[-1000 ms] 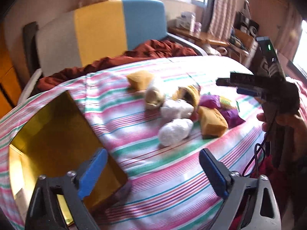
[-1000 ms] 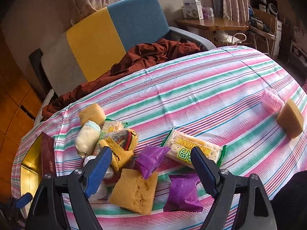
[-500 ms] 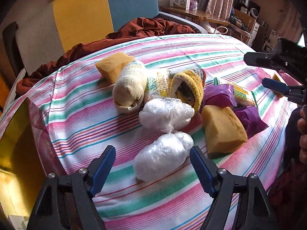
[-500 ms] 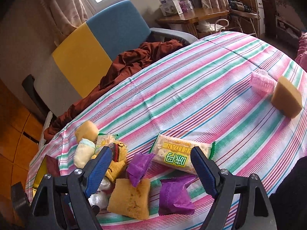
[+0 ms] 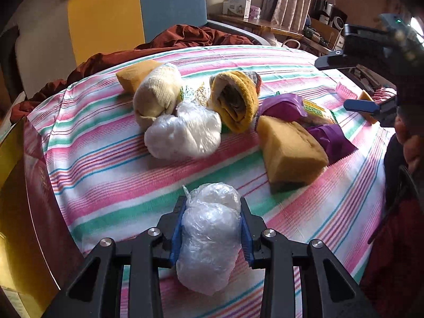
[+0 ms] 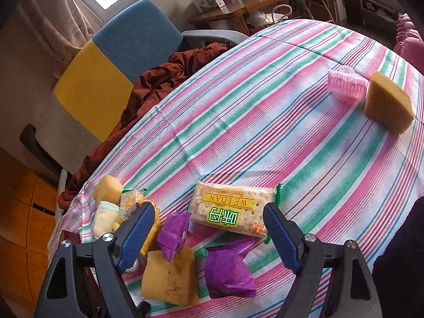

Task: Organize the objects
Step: 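Grasp a plastic-wrapped white bundle with the left tool while the right tool grasps a purple packet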

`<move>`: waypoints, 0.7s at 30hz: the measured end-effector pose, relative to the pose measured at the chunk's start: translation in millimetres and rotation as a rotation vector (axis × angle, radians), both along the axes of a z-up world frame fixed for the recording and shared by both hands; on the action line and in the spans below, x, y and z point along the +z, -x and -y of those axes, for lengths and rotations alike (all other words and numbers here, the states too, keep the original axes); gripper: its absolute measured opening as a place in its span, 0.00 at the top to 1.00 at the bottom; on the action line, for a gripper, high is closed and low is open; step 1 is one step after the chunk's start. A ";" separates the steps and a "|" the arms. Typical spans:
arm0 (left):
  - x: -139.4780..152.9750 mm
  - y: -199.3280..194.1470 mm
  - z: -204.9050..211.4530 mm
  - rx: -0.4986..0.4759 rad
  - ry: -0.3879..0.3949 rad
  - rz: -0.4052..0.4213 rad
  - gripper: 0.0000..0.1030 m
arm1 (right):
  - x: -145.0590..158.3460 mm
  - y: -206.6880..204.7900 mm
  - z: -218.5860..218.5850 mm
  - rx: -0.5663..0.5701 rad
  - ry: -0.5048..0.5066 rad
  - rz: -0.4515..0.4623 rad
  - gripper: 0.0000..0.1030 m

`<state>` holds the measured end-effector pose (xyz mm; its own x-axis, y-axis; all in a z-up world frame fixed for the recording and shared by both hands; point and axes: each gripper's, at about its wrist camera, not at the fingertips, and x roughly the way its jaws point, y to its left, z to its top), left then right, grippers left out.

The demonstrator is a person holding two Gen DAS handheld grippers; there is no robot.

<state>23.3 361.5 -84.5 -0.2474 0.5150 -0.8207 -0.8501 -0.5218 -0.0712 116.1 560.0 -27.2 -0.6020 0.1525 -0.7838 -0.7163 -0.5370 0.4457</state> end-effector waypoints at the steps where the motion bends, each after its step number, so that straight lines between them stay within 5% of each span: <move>1: -0.4 -4.4 4.5 -0.002 -0.008 -0.007 0.65 | -0.8 0.8 0.5 0.004 -0.001 0.009 0.17; 7: -3.7 -10.8 10.5 -0.005 -0.026 -0.048 0.64 | -4.8 -0.2 3.5 0.004 0.003 0.048 0.17; 13: -6.0 -11.9 12.1 -0.021 -0.042 -0.079 0.64 | -11.9 2.4 15.0 0.045 0.024 0.109 0.30; 21: -8.3 -13.9 15.3 -0.029 -0.070 -0.109 0.64 | -23.1 13.3 37.4 0.098 -0.029 0.292 0.39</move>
